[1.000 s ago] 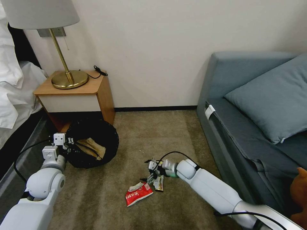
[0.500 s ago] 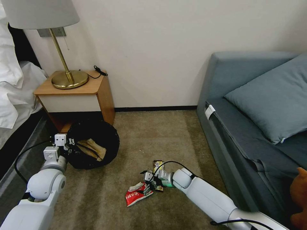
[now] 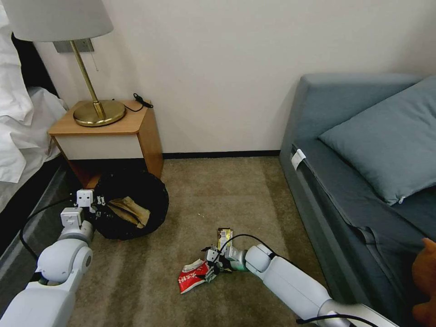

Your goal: Pick up the trash bin, then pick up the garbage on the floor and place it into the trash bin.

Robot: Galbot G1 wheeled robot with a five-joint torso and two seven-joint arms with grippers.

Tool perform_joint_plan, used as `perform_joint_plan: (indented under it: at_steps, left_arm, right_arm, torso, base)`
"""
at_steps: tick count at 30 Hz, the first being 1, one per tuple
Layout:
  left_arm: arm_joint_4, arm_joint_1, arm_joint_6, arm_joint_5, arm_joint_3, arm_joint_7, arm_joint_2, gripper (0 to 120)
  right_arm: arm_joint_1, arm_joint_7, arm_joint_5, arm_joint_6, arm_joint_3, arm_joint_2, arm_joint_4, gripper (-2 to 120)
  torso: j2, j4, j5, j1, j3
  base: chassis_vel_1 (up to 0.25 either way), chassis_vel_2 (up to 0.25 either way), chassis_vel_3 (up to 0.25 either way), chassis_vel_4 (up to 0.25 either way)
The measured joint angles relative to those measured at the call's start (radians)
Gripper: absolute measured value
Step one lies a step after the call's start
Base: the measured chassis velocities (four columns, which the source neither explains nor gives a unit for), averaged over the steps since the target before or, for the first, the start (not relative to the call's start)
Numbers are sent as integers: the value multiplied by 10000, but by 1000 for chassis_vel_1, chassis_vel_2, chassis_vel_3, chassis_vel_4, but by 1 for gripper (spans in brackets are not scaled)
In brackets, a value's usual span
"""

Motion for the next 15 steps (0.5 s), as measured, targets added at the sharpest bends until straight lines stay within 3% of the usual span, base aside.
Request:
perform_joint_plan:
  at_steps: [10, 12, 15]
  left_arm:
    - [28, 11, -67, -2, 39, 58, -34, 5]
    - [29, 42, -87, -1, 22, 73, -36, 5]
    - [20, 91, -96, 0, -7, 80, -37, 5]
  right_arm:
    - [6, -13, -205, 91, 75, 96, -436, 96]
    - [-9, -39, -251, 142, 104, 116, -493, 92]
    - [-66, -124, -345, 211, 159, 148, -552, 76]
  torso:
    - [0, 0, 1, 0, 0]
    - [0, 0, 1, 0, 0]
    - [0, 0, 1, 0, 0]
  base:
    - [0, 0, 0, 0]
    - [0, 0, 0, 0]
    - [0, 0, 0, 0]
